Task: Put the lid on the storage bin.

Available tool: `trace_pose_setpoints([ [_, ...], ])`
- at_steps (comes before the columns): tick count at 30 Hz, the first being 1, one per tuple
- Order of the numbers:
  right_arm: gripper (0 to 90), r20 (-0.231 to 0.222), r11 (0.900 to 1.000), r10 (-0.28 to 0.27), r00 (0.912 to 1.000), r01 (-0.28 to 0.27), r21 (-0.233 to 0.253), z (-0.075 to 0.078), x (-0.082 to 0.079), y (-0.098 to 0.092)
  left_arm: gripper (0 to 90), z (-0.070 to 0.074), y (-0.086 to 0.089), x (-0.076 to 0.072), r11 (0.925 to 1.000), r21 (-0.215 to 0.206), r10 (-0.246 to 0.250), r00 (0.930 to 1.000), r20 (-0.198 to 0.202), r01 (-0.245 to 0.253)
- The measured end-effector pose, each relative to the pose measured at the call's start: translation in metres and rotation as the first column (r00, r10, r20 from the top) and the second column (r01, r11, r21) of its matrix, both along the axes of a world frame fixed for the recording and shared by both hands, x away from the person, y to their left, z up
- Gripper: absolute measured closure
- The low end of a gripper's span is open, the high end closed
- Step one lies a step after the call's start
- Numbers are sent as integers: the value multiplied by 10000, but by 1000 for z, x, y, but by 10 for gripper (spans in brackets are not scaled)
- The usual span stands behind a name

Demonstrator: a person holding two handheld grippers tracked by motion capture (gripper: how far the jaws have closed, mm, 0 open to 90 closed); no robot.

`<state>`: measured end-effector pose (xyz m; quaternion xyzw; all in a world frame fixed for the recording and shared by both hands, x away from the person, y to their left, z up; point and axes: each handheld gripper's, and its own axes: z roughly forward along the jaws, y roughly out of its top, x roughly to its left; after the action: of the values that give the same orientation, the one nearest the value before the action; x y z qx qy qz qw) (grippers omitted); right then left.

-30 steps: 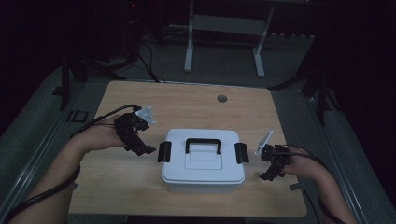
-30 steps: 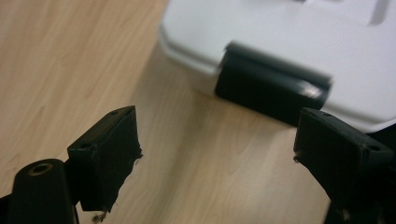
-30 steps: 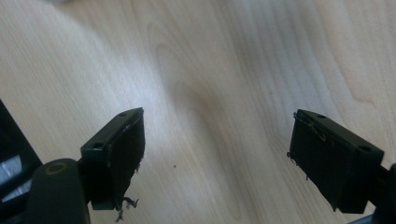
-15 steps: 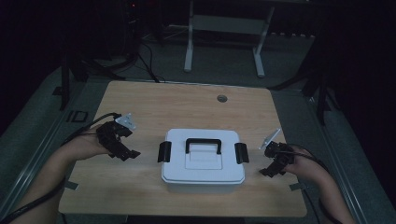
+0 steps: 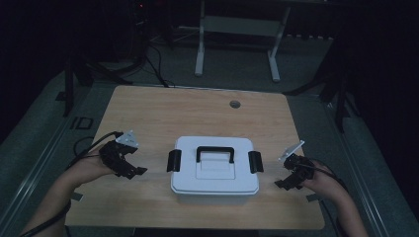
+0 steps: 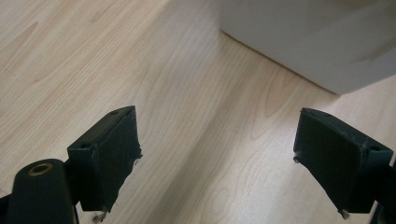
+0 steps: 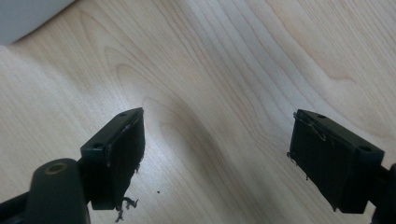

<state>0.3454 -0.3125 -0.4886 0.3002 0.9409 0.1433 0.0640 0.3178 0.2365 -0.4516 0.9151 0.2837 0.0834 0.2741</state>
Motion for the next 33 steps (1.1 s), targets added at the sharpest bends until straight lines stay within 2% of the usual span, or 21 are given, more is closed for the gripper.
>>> trace_pose_setpoints([
  [7, 180, 302, 9982, -387, 9988, 373, 466, -5, -4, -6, 140, -14, 4, -7, 9993, -279, 261, 9993, 254, -254],
  [8, 180, 377, 9974, -470, 9982, 448, 572, -7, -6, -7, 141, -18, 5, -10, 9989, -287, 390, 9982, 464, -377],
  [11, 180, 464, 9958, -537, 9975, 500, 761, -10, -7, -7, 141, -26, 4, -15, 9987, -325, 416, 9976, 550, -399],
  [15, 180, 594, 9940, -648, 9961, 592, 916, -12, -9, -8, 141, -33, 6, -21, 9974, -581, 453, 9975, 538, -422],
  [17, 179, 801, 9889, -859, 9931, 752, 1282, -14, -10, -10, 141, -41, 9, -25, 9949, -841, 593, 9974, 407, -557],
  [23, 178, 940, 9866, -996, 9906, 860, 1389, -21, -12, -9, 141, -55, 14, -29, 9925, -1063, 643, 9973, 347, -603],
  [24, 156, 932, 9831, -1154, 9889, 1004, 1528, -26, -13, -8, 141, -58, 15, -30, 9908, -1198, 685, 9970, 357, -638],
  [28, 142, 962, 9821, -1288, 9870, 1136, 1500, -32, -13, -7, 141, -68, 20, -29, 9912, -958, 959, 9943, 455, -912],
  [31, 133, 1084, 9802, -1447, 9835, 1275, 1514, -39, -15, -5, 141, -77, 26, -28, 9872, -977, 1306, 9904, 445, -1258],
  [33, 131, 1191, 9746, -1627, 9795, 1407, 1744, -42, -15, -5, 141, -81, 29, -28, 9862, -1003, 1362, 9898, 412, -1315],
])
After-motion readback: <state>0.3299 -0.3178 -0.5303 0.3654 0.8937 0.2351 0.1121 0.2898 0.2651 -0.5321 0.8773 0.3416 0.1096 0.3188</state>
